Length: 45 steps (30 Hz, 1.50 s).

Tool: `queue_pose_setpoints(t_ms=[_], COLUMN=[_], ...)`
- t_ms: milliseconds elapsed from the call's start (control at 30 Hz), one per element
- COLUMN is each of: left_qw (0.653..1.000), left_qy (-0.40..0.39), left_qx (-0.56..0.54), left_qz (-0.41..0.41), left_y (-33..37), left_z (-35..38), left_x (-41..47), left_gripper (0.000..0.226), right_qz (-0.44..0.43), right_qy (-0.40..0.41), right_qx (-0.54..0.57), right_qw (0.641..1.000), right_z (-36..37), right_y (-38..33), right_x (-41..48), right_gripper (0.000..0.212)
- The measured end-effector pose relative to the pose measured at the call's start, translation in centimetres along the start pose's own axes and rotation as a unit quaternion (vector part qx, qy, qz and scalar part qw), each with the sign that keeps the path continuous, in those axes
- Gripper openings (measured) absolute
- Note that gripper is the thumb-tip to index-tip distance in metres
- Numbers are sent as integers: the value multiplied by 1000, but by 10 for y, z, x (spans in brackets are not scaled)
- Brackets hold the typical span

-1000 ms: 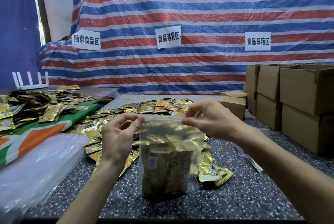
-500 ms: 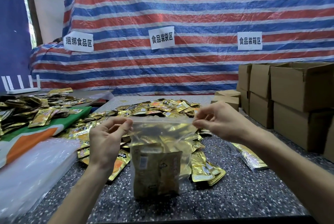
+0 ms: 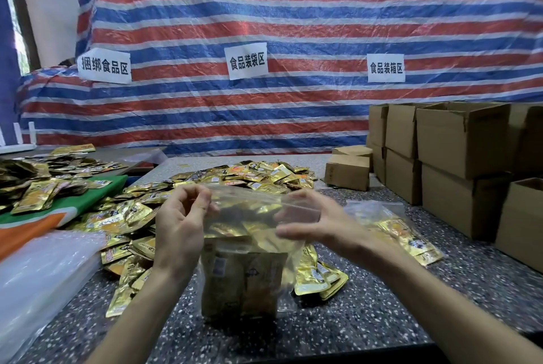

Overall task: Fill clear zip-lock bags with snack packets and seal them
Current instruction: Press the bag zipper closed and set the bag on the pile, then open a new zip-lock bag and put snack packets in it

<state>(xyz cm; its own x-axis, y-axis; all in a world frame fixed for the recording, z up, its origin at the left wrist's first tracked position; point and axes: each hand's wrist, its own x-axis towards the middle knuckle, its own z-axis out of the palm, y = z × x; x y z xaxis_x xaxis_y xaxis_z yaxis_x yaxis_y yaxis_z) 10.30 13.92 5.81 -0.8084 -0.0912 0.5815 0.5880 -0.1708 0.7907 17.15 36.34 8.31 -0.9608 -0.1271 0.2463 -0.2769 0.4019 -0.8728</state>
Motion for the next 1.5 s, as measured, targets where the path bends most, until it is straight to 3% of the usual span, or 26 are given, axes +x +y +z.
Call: queue_pose_setpoints(t_ms=[67,133,267,433,533,633,733,833,900,967,1067,1133,1267,1367,1433,1500], left_qw=[1000,999,998,985,971,965,959,955,955,954,960,967,973,974,975,976], left_qy=[-2,-14,-60,-158,-191,-213,-232,-242,-244,-249,-245,-227,-208,-190,-174,-155], left_qx=[-22,-35,-8,46,124,143,155,166,162,160,137,114,95,126,134,137], left_qz=[-9,-11,10,45,69,64,41,30,36,38,28,32,17,-7,-29,-63], left_y=[2,4,10,20,18,14,7,2,-1,-2,-4,-4,-3,-5,-7,-11], left_z=[10,22,52,72,70,65,61,61,61,61,60,59,51,35,21,2], left_x=[-2,-5,-11,-16,-22,-32,-38,-44,-45,-44,-45,-47,-46,-43,-40,-34], left_gripper=[12,13,13,29,45,32,28,25,27,35,46,43,26,29,23,27], right_qz=[38,67,94,142,148,183,274,380,394,380,348,336,259,106,20,-25], right_qy=[-43,-63,-82,38,168,264,299,277,314,372,403,383,354,299,202,115], right_qx=[6,0,-81,-1,69,51,-8,-29,-55,-73,-110,-224,-417,-377,-316,-285], right_qw=[998,996,989,989,972,946,914,882,862,844,839,831,796,870,927,951], right_z=[12,25,37,5,-36,-83,-114,-119,-117,-115,-104,-98,-74,-41,-13,14], right_y=[11,20,22,15,21,36,61,100,125,139,136,127,100,83,70,57], right_x=[-6,-10,-12,-6,3,22,37,39,39,40,45,46,52,61,65,68], right_gripper=[79,76,25,12,16,19,19,16,7,18,74,92,82,61,45,36])
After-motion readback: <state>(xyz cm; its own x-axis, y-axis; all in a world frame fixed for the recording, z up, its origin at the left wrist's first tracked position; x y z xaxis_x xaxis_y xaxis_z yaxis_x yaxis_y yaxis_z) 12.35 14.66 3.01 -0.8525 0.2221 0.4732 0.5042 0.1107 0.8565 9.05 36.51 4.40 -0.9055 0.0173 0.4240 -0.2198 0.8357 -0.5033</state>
